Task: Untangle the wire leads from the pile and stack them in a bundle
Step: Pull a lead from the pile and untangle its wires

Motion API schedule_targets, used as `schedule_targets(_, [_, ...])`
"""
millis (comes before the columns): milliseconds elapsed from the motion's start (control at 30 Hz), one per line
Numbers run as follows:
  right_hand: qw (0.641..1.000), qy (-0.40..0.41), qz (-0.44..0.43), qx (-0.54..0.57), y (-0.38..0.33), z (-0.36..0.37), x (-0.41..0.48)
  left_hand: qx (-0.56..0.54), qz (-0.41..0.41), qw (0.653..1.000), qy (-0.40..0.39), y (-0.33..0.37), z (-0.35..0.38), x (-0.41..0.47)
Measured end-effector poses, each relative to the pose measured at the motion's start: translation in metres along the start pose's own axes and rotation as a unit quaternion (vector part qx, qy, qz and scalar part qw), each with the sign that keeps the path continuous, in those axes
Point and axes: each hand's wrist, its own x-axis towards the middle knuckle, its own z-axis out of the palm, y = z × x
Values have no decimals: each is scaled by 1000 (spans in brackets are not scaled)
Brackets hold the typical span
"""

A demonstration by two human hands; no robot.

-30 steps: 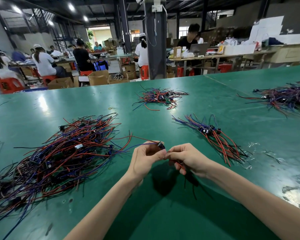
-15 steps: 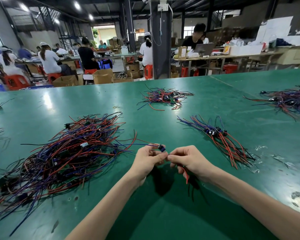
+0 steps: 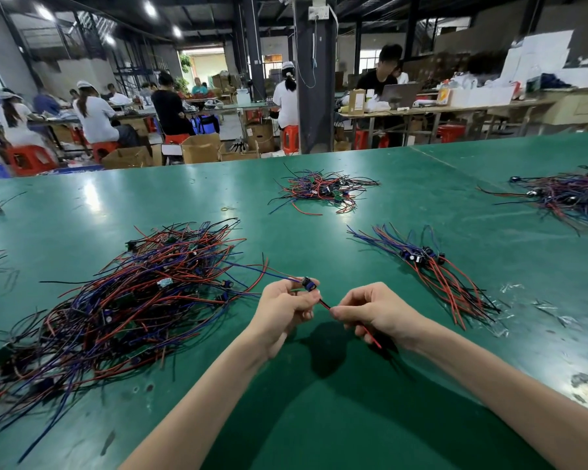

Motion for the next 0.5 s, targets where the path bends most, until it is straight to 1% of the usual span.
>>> schedule_targets(100, [999, 7, -24, -45, 0, -3, -2, -5, -7, 1000, -17, 0, 0, -3])
schedule_targets(233, [998, -25, -45, -27, 1, -5, -1, -37, -1, 999, -12, 7, 1, -3])
schedule_targets(333, [997, -62, -35, -19, 1, -10, 0, -59, 7, 998, -4, 11, -1, -2])
schedule_targets(400, [996, -55, -35, -54, 2, -12, 0, -59, 11, 998, 0, 11, -3, -2])
schedule_targets(500, [986, -14, -56, -155, 4, -13, 2, -67, 15, 998, -1, 10, -4, -1])
